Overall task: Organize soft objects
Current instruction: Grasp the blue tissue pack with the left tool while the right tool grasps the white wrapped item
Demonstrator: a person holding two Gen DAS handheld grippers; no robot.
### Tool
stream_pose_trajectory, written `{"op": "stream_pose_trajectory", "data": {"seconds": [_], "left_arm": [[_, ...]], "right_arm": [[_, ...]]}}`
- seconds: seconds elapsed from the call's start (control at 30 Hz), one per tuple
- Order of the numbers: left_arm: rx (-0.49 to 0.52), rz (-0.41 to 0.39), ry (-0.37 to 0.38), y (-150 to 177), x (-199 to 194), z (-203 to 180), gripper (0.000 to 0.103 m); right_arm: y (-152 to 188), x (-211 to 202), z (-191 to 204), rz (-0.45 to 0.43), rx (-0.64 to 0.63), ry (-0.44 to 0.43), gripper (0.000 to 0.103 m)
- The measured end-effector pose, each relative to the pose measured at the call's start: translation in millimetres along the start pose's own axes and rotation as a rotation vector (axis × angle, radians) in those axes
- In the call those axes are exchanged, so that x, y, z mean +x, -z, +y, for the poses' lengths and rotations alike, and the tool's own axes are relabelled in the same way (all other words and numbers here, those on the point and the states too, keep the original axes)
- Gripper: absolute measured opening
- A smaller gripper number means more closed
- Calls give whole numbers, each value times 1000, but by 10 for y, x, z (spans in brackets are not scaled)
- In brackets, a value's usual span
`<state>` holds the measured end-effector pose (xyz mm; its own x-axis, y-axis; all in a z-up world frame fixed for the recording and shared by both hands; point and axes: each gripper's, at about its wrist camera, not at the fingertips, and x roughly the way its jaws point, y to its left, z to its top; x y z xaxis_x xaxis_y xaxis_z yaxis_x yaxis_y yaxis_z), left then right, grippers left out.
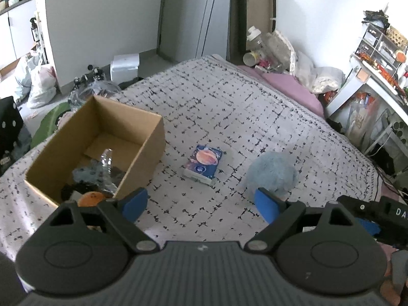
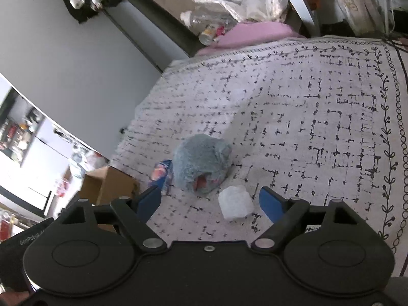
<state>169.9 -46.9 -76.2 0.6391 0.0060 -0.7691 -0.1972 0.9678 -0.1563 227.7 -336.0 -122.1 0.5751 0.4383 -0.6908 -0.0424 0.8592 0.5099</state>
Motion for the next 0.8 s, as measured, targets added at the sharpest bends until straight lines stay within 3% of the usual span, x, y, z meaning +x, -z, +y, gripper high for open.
{"op": "stream_pose_trajectory", "data": {"seconds": [0.67, 0.8], "left_arm": [[61, 73, -32, -107, 823, -51, 87], [64, 82, -29, -162, 966, -58, 87]], "right_arm": [[-43, 756, 32, 118, -16, 108, 83], [-26, 901, 26, 152, -24, 124, 71]]}}
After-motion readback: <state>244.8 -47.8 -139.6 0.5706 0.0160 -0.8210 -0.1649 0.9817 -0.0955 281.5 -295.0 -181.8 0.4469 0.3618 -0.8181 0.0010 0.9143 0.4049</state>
